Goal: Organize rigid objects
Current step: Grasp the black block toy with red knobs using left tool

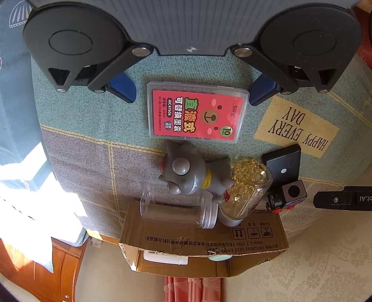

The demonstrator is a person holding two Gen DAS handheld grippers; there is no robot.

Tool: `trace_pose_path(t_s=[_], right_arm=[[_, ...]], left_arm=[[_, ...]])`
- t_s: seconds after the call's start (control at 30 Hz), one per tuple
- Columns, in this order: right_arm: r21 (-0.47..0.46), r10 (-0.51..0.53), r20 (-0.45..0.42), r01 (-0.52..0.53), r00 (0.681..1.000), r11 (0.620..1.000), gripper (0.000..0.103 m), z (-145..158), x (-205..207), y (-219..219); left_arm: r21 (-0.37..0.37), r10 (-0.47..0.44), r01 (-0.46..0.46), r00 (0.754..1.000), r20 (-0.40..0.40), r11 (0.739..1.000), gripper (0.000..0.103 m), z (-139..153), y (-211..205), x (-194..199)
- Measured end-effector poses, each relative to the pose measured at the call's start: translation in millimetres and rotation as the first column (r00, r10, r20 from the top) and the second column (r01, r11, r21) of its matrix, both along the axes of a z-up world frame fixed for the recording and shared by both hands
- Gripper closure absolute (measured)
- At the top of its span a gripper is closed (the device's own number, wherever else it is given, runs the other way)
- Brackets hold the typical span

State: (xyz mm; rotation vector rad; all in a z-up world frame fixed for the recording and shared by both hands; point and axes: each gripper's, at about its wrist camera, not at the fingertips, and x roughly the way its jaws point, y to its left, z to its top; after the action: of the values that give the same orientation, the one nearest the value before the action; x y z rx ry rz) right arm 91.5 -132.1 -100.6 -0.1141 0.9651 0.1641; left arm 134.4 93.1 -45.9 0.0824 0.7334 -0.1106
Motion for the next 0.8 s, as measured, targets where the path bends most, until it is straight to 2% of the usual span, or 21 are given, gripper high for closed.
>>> trace_pose_path(t_s=[0.17,0.6,0.73,0.8], right_arm=[[-0.001,0.011,-0.008,-0.011,1.000,1.000,0.000,1,1,-1],[-0.002,0.044,-0.014,-0.044,0.999,0.999,0.000,1,5,-1],[-0.002,0.047,-0.014,-0.047,0.999,0.999,0.000,1,5,-1],[-0.003,0.048,-0.014,-0.048,0.999,0.999,0.000,1,5,-1]], left_arm=[[0.004,-0.032,0.032,0.999,-0.024,0.999,0.001,-14,-4,13],[-0.010,-0.039,0.038,0.997,-0.070,0.999,0.001,-37,-2,46],[-0.030,-0.057,0.055,0.996,-0.063,0.998,0.006,-41,-2,54],[-0.050,-0.070,0.067,0.996,-0.061,0.997,0.012,-43,-1,58]])
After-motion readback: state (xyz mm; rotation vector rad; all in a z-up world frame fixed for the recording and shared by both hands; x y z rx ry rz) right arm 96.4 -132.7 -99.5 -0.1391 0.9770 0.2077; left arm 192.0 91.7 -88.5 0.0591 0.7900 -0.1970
